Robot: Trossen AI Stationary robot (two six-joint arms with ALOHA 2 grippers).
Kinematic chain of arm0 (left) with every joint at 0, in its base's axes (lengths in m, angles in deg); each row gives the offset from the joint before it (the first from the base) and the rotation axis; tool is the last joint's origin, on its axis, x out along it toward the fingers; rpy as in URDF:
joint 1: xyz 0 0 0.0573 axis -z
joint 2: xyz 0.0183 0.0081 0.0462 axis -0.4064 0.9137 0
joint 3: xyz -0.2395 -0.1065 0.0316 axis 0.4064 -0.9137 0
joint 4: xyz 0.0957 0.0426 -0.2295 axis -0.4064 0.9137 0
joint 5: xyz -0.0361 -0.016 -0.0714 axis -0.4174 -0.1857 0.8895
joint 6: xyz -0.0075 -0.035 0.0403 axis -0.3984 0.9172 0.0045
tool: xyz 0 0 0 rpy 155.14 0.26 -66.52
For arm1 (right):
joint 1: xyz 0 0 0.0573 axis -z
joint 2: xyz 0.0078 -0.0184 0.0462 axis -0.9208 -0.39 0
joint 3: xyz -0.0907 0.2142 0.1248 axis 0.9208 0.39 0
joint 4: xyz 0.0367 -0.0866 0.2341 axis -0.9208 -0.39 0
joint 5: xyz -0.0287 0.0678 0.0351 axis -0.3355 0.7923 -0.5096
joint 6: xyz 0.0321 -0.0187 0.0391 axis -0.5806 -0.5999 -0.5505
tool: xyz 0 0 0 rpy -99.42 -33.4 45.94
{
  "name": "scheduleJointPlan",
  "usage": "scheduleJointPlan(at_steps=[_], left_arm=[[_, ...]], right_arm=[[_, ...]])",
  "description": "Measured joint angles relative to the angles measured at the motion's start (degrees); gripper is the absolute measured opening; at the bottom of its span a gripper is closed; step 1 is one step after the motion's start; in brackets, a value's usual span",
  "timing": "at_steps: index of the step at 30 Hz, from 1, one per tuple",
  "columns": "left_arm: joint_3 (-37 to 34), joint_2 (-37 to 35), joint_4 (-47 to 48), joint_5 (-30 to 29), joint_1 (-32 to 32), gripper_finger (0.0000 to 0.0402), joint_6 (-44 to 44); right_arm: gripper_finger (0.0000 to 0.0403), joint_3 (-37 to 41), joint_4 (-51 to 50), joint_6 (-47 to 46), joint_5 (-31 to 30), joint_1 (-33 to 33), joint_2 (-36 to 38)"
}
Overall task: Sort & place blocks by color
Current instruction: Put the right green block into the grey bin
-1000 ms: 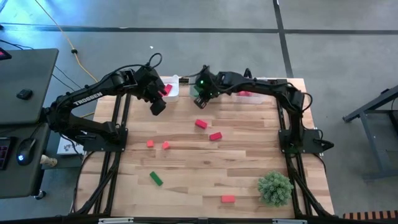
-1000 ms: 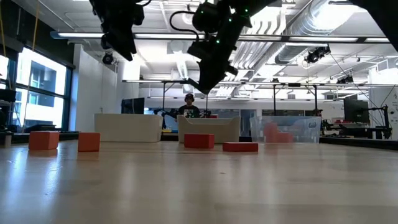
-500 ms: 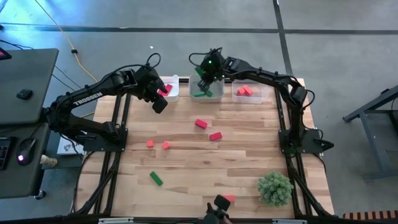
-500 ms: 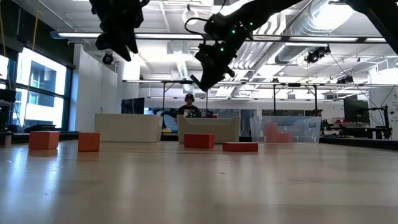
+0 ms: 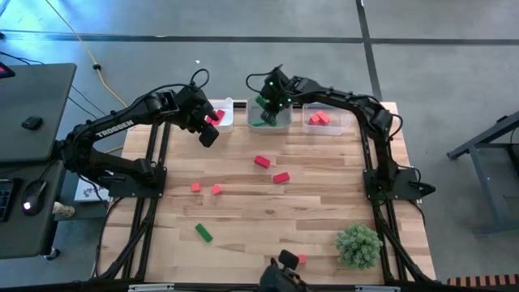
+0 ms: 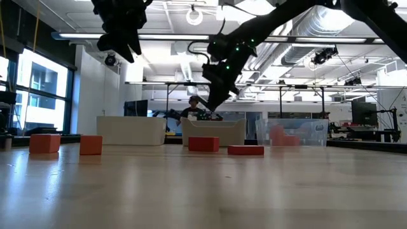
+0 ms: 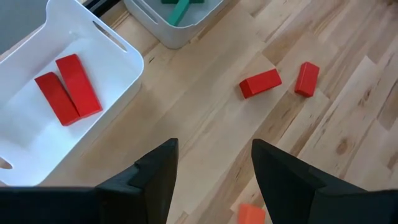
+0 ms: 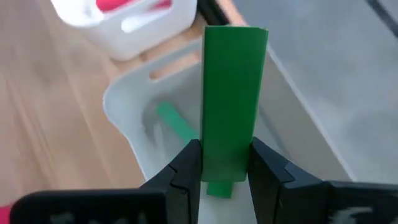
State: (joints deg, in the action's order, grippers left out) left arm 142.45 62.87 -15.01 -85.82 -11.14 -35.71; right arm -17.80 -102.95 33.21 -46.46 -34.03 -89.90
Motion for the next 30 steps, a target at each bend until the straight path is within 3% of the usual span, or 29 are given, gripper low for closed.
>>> scheduleJointPlan(at_steps=[30], left_arm=[[0.0,0.0,0.0,0.2,0.0,0.0195,0.0]], right_arm=[[0.0076,0.0,-6.8,-0.1,0.9,0.1,-8.7]])
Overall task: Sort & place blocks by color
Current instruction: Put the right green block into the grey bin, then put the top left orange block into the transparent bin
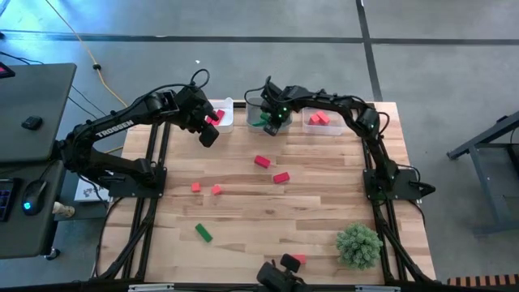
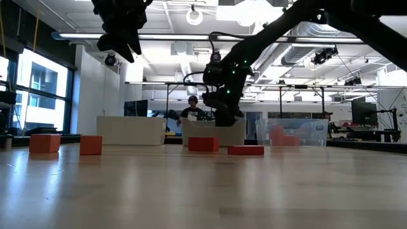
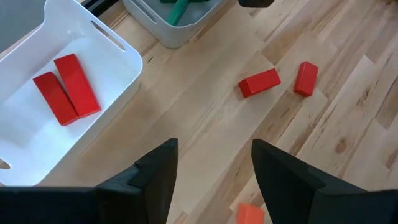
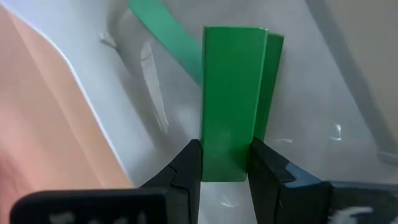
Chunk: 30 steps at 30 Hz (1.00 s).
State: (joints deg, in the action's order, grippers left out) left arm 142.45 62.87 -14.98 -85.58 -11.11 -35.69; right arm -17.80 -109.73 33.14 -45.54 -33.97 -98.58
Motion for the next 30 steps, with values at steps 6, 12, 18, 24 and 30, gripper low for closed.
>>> scheduleJointPlan(at_steps=[6,12,18,24,30], left_arm=[[0.0,0.0,0.0,0.0,0.0,0.0195,0.0],[0.0,0.0,0.0,0.0,0.0,0.0195,0.0],[0.0,0.0,0.0,0.0,0.0,0.0195,0.0],[0.0,0.0,0.2,0.0,0.0,0.0196,1.1],[0.0,0.0,1.0,-0.4,0.0,0.0209,1.1]], right_arm=[[0.0089,0.0,-0.2,0.0,-0.1,0.0,-0.1],[0.0144,0.0,-0.2,0.0,-1.8,0.0,-0.1],[0.0158,0.0,-0.5,0.3,-2.1,0.0,-0.1],[0.0159,-0.5,-1.5,0.1,-1.8,0.0,1.2],[0.0160,-5.7,-4.9,0.1,-1.1,0.0,1.6]])
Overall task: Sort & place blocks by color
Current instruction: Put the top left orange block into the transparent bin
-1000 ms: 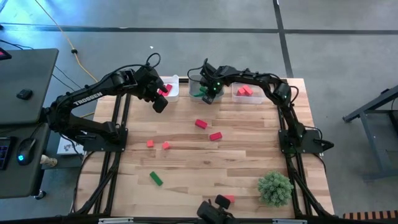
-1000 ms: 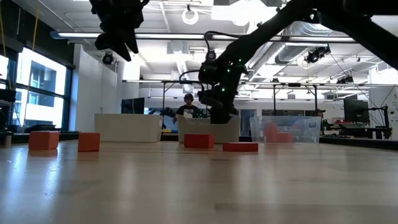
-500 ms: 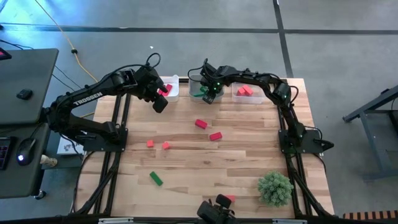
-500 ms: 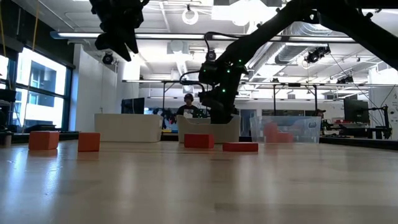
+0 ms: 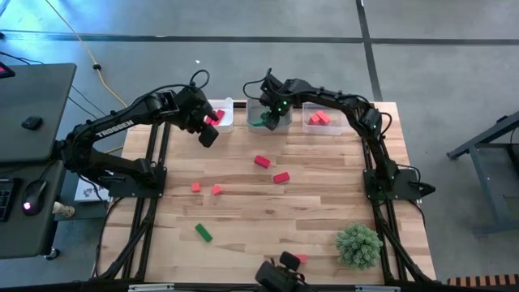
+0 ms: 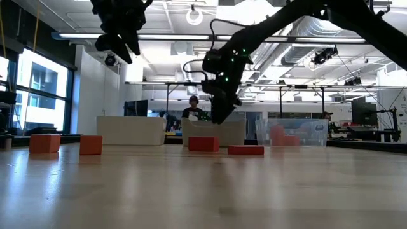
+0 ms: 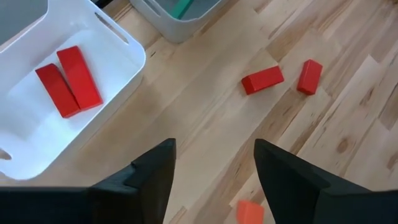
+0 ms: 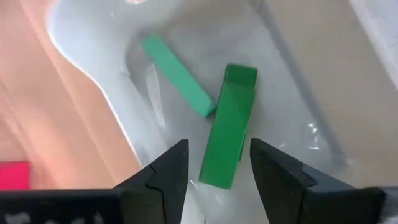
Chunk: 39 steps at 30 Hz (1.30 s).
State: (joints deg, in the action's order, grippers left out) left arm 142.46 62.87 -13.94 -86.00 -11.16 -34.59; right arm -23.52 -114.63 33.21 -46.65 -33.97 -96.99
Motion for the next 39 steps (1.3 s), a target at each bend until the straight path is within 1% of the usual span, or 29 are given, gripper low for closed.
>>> scheduleJointPlan(at_steps=[4,7,14,19,24,33,39], left_arm=[[0.0,0.0,3.9,0.5,0.2,0.0221,0.4],[0.0,0.0,7.4,0.8,1.0,0.0223,1.0],[0.0,0.0,9.9,0.3,5.5,0.0219,3.0],[0.0,0.0,11.3,-0.1,11.1,0.0219,3.4],[0.0,0.0,13.0,-4.7,18.0,0.0218,3.4],[-0.1,0.0,13.7,-7.5,28.0,0.0218,6.2],[-5.4,0.0,13.8,-8.8,33.3,0.0218,9.4]], right_arm=[[0.0161,-4.4,-2.6,0.1,0.1,0.0,0.0],[0.0161,-7.9,-4.4,0.5,1.2,0.0,0.0],[0.0161,-15.2,-7.0,1.0,1.2,0.0,0.0],[0.0161,-20.1,-9.7,1.0,1.2,0.0,0.0],[0.0161,-24.2,-13.2,-0.1,1.2,0.0,0.0],[0.0161,-29.0,-20.3,-5.0,1.1,-1.2,0.0],[0.0161,-28.9,-22.7,-6.6,1.1,-4.1,0.3]])
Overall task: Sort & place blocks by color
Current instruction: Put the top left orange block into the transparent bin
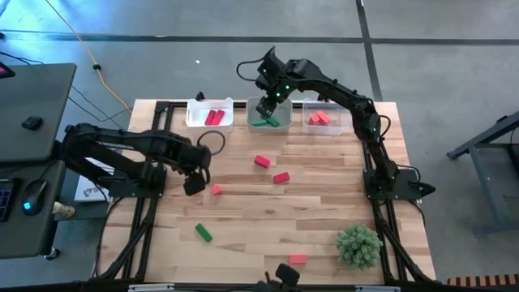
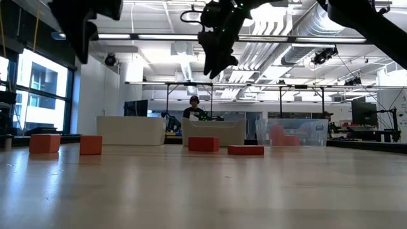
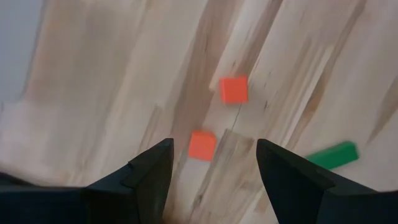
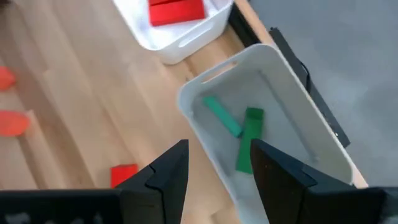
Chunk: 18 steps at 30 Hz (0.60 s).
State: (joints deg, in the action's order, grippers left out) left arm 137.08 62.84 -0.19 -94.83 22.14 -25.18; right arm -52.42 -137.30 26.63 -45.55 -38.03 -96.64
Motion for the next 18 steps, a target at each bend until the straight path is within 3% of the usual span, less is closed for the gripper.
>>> scheduleJointPlan(at_steps=[18], left_arm=[[-17.3,0.0,-7.7,0.7,6.7,0.0218,4.7]], right_arm=[[0.0161,0.0,-0.6,-1.5,-0.4,-8.5,0.0]])
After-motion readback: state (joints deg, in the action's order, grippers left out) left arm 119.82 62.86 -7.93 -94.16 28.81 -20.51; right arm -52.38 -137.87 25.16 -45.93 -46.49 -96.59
